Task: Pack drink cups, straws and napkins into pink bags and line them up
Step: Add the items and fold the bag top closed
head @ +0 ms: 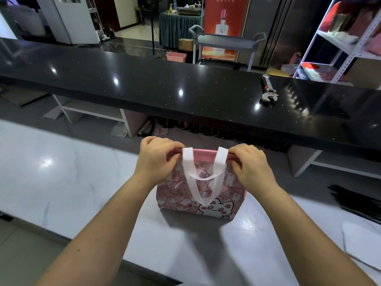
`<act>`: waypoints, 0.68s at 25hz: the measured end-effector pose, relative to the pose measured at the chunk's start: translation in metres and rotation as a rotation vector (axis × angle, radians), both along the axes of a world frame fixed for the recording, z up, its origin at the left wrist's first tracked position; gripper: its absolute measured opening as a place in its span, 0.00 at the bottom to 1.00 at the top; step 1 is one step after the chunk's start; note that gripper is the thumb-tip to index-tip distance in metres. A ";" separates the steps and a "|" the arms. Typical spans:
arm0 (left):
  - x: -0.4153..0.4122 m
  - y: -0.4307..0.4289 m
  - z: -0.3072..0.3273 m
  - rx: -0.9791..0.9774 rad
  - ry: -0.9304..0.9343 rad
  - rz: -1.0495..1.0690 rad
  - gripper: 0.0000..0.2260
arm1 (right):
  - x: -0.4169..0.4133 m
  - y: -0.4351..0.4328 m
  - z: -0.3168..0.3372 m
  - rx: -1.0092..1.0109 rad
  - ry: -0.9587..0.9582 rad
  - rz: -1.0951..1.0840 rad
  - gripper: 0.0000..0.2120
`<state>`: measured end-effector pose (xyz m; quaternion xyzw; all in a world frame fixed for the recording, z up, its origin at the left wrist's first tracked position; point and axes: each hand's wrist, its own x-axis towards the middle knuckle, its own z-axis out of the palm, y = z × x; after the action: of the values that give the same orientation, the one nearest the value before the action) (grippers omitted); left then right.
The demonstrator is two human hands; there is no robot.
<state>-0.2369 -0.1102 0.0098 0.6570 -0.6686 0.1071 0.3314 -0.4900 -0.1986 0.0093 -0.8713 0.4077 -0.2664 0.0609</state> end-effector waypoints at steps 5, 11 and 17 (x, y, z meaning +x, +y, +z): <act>-0.007 -0.002 -0.008 -0.021 0.032 0.079 0.08 | 0.008 0.001 -0.002 0.134 -0.112 -0.087 0.09; -0.007 0.000 -0.007 0.049 0.059 0.076 0.06 | 0.004 0.001 0.000 0.092 -0.123 -0.089 0.09; 0.008 0.002 0.030 0.155 0.515 -0.151 0.11 | 0.002 0.000 0.023 0.372 -0.305 0.032 0.13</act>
<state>-0.2288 -0.1085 0.0401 0.6344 -0.6156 -0.1399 0.4461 -0.4877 -0.1986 0.0324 -0.8010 0.4221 -0.3142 0.2854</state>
